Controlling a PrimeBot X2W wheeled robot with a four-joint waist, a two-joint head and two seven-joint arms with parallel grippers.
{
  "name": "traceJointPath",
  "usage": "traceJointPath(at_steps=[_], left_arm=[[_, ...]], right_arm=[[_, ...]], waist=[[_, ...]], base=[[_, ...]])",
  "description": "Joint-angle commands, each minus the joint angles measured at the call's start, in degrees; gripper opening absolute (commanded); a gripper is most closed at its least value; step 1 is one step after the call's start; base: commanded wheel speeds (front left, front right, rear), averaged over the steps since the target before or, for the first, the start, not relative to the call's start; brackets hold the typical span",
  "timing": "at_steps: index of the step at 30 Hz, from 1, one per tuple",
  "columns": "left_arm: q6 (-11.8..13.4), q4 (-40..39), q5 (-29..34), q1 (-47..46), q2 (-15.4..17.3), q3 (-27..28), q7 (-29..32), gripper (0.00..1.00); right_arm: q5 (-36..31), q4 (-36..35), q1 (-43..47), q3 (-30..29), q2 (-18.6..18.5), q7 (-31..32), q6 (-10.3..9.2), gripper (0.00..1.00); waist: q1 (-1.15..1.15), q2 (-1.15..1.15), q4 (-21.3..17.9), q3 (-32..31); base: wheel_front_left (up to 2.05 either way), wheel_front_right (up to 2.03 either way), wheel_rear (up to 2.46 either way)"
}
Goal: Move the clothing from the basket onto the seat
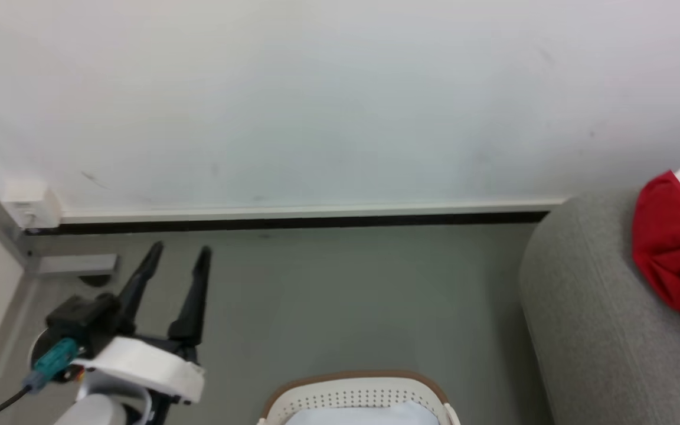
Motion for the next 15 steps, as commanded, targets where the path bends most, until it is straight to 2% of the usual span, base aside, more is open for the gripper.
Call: traceJointPath(at_steps=[1, 5, 8, 12, 15], left_arm=[[0.6, -0.2, -1.0, 2.3, 0.1, 1.2, 0.0, 1.0], [3.2, -0.4, -1.6, 7.2, 0.0, 6.4, 0.0, 1.0], [3.7, -0.6, -1.5, 10.9, -1.2, 9.5, 0.0, 1.0], [1.9, -0.9, 2.0, 14.3, -3.9, 12.8, 0.0, 1.0], [-1.2, -0.6, 4.7, 16.1, -7.2, 15.0, 0.0, 1.0]], right_arm=[[-0.8, -0.8, 1.5, 0.1, 1.9, -0.6, -0.15, 1.0], [-3.0, -2.8, 4.1, 2.8, 10.1, -2.5, -0.15, 1.0], [-5.1, -2.3, 6.4, 5.5, 14.8, -4.3, -0.15, 1.0], [-6.9, -0.1, 9.2, 6.3, 19.3, -8.2, -0.15, 1.0], [-8.3, 1.1, 11.0, 5.6, 22.6, -12.1, -0.14, 1.0]], waist=[[0.02, 0.0, 2.2, -2.1], [0.02, 0.0, 3.3, -3.0], [0.02, 0.0, 3.7, -3.2], [0.02, 0.0, 4.5, -2.7], [0.02, 0.0, 4.8, -2.4]], base=[[0.0, 0.0, 0.0], [0.0, 0.0, 0.0], [0.0, 0.0, 0.0], [0.0, 0.0, 0.0], [0.0, 0.0, 0.0]])
